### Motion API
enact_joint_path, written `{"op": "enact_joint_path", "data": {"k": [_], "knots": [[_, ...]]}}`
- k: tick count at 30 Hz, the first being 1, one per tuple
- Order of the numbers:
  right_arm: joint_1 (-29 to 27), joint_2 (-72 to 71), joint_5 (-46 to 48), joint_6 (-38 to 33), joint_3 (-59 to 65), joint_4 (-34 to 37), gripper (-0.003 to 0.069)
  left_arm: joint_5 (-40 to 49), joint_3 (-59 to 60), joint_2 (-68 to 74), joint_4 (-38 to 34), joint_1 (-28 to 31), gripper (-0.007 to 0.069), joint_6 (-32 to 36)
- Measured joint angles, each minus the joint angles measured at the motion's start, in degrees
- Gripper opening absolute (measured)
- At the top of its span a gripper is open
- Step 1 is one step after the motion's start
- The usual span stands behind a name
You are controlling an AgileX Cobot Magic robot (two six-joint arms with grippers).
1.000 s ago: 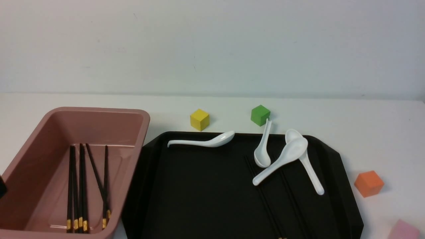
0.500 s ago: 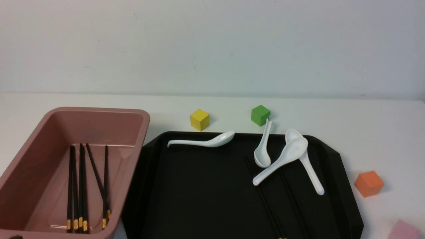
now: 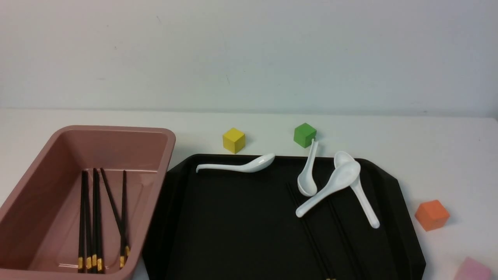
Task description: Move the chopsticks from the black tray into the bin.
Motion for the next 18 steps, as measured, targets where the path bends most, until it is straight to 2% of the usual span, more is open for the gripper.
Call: {"op": "enact_joint_path", "data": {"k": [18], "knots": [[0.0,0.0,0.0,0.0,0.0,0.0,0.0240,0.0,0.0,0.0,0.0,0.0,0.0000,-0.4]]}}
